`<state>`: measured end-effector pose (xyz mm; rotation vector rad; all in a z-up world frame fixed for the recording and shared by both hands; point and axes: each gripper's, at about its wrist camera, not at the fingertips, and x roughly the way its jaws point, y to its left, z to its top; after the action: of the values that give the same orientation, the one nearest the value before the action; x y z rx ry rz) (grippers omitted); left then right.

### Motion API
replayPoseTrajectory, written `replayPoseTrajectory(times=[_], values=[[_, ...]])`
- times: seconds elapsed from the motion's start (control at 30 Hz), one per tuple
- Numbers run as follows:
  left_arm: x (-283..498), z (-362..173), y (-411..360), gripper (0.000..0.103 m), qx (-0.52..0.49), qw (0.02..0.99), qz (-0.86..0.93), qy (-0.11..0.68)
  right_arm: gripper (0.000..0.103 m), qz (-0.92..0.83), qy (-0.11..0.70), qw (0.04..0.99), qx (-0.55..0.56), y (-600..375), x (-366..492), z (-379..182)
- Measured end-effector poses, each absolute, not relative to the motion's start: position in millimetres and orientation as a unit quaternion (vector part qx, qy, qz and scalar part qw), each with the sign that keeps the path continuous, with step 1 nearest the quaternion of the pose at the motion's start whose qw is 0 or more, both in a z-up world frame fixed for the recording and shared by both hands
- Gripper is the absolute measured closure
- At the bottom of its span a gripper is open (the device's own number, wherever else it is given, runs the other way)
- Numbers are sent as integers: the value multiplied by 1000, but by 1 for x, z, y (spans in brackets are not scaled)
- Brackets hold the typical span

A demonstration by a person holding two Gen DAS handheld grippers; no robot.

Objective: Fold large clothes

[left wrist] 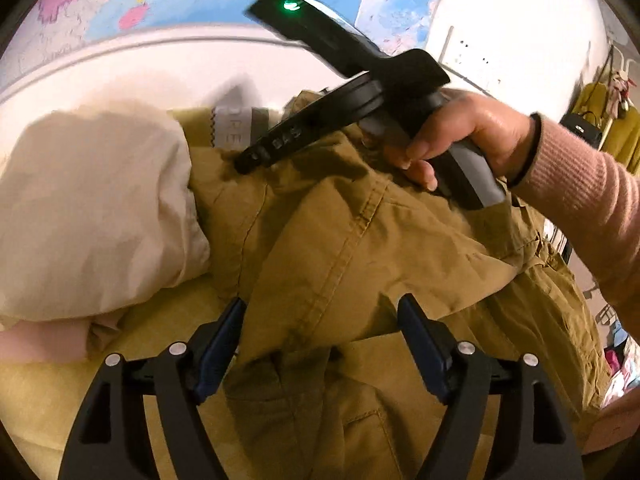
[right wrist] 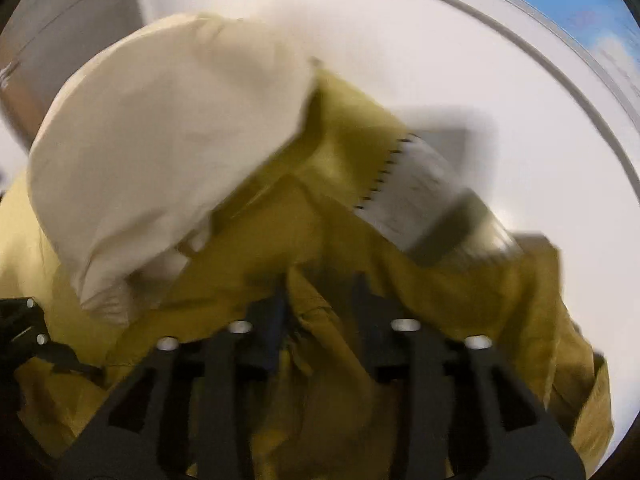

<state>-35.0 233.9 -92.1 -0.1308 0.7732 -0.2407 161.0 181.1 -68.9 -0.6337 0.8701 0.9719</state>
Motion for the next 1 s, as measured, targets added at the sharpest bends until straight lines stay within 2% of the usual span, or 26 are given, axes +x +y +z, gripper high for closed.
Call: replayPoseTrajectory(times=[0.1,0.13,0.2,0.27,0.4,0.47,0.5,0.6,0.67,0.7,0.73,0.8,0.93,1.0], values=[[-37,-79,232,28,-49,923,-120,362,53,478,360,780,-184,130,153,-16],[-35,-72,230,28,-47,924,-125,357,46,477,342,794,-159,104,147,5],[-31,-60,225,28,-41,927,-141,345,43,462,311,821,-125,51,133,36],[-26,-52,218,28,-33,928,-156,336,42,448,308,833,-101,-1,122,43],[0,-55,193,28,-4,923,-172,344,34,343,358,861,-112,-86,111,5],[19,-65,186,28,-2,913,-171,369,28,298,394,865,-84,-132,109,-23],[28,-72,186,28,-5,907,-170,384,21,289,405,865,-71,-143,109,-32],[45,-98,180,28,-8,890,-153,429,21,243,423,871,-51,-185,101,-66],[44,-101,175,28,-5,890,-144,433,32,239,430,870,-31,-195,101,-81],[44,-100,172,28,1,890,-138,434,51,246,433,867,-17,-201,101,-86],[42,-100,174,28,3,890,-134,435,65,249,431,867,-14,-207,100,-87],[42,-96,173,28,5,894,-118,431,85,243,415,876,-31,-216,96,-77],[43,-94,178,28,4,901,-95,423,87,246,374,894,-4,-235,93,-50],[43,-99,179,28,3,898,-90,431,86,237,382,893,-9,-233,99,-55]])
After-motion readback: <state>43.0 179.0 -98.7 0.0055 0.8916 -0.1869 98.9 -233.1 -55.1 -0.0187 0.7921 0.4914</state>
